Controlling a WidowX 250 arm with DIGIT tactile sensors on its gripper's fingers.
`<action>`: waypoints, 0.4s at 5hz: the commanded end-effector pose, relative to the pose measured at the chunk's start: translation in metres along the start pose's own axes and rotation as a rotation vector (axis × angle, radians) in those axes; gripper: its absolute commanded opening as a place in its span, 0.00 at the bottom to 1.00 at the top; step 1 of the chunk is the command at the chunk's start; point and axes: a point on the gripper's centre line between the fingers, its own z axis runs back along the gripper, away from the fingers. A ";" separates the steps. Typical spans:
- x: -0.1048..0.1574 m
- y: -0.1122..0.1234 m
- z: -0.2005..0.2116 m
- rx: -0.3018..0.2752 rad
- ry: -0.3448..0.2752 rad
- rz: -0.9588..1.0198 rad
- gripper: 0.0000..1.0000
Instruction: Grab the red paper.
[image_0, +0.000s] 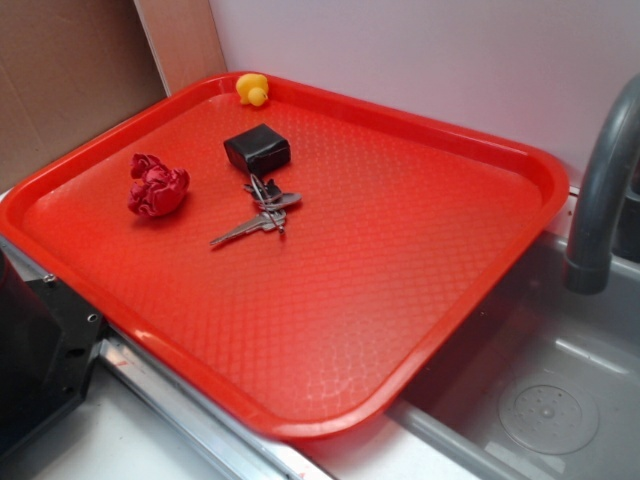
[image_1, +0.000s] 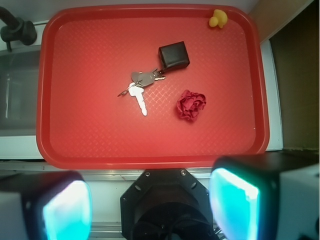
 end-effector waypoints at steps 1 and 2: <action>0.000 0.000 0.000 0.000 0.000 0.000 1.00; 0.012 0.034 -0.050 0.162 0.019 0.170 1.00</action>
